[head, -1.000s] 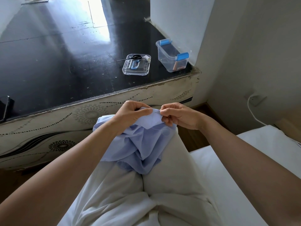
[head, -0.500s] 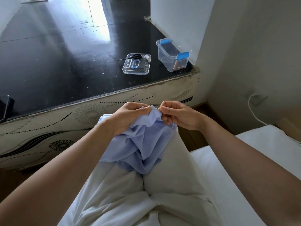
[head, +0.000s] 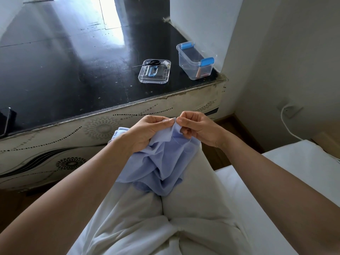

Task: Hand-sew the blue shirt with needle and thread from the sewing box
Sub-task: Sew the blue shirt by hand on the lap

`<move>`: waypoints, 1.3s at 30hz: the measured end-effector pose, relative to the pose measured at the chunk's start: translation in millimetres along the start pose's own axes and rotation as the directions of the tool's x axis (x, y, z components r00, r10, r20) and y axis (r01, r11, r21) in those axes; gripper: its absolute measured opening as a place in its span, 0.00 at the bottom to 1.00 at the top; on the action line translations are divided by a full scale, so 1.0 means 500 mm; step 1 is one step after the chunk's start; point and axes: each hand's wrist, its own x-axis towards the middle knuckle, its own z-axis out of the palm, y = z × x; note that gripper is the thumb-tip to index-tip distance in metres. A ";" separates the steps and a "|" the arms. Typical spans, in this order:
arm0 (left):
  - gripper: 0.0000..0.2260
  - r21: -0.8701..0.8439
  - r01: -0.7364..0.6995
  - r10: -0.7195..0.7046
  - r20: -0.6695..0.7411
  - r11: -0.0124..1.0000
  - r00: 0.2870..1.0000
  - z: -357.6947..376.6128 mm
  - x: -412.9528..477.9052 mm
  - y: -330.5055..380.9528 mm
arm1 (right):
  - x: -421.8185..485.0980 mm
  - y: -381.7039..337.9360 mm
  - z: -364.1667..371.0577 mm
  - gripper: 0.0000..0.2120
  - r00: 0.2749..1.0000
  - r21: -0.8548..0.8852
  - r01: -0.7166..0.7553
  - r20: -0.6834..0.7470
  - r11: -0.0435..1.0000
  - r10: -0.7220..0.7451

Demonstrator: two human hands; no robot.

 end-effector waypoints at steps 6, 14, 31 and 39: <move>0.14 -0.068 -0.045 0.041 -0.062 0.997 0.997 0.005 0.001 0.003 | -0.003 0.011 -0.012 0.08 0.999 0.032 0.000 -0.054 0.999 0.002; 0.18 -0.076 -0.002 -0.007 -0.117 0.997 0.993 0.016 -0.001 0.009 | -0.003 0.004 -0.008 0.11 0.993 -0.004 0.020 -0.115 1.000 -0.020; 0.05 0.021 0.204 -0.191 -0.269 0.979 0.944 0.030 0.008 0.022 | 0.030 0.015 0.011 0.06 0.799 -0.723 0.261 -0.209 0.639 -0.563; 0.10 0.213 0.208 -0.123 -0.354 0.955 0.927 0.032 0.028 0.016 | 0.040 0.014 0.040 0.07 0.714 -0.796 0.322 -0.151 0.513 -0.683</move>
